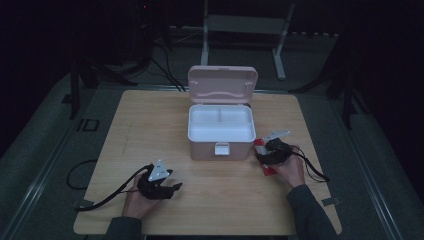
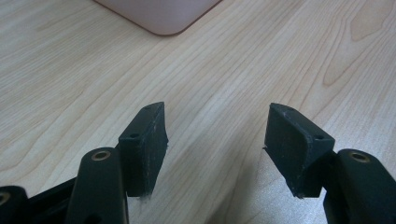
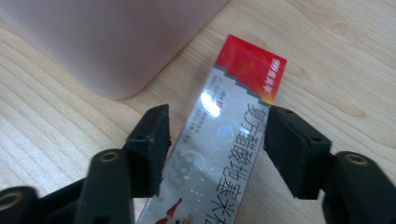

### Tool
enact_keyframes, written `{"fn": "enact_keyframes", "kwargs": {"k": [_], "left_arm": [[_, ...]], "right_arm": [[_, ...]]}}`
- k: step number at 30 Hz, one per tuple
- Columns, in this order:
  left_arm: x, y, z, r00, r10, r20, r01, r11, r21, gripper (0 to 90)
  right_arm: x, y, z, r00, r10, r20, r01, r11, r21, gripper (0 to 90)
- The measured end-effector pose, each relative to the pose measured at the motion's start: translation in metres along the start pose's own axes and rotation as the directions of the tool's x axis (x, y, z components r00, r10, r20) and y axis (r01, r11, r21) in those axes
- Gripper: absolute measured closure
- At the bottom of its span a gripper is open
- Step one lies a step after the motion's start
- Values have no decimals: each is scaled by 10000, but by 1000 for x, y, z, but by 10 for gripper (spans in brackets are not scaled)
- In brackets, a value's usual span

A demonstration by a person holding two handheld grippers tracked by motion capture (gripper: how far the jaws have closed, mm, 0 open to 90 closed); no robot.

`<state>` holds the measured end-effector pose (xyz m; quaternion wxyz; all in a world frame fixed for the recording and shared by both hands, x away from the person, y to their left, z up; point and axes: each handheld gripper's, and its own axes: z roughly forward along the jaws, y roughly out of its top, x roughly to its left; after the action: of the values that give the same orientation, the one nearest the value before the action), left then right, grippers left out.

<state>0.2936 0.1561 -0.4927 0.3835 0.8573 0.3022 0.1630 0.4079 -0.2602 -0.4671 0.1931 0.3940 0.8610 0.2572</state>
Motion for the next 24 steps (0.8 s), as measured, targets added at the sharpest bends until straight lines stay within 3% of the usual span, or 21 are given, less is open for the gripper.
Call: {"fn": "enact_keyframes", "kwargs": {"k": [4,12,19,24], "left_arm": [[-1,0,-1,10000,31,-28,-31,10000,-62,388],[-1,0,-2,10000,21,-46,-22,9999,-115,392],[-1,0,-2,10000,67,-71,-68,9999,-111,392],[-2,0,-2,10000,47,-86,-48,9999,-97,392]], "right_arm": [[0,-6,-5,10000,3,-96,-2,10000,89,498],[-4,-30,-21,9998,92,-190,-90,9999,87,503],[12,-64,-44,10000,-6,-20,6,9999,120,492],[24,-76,-54,10000,-57,0,57,9999,123,491]]}}
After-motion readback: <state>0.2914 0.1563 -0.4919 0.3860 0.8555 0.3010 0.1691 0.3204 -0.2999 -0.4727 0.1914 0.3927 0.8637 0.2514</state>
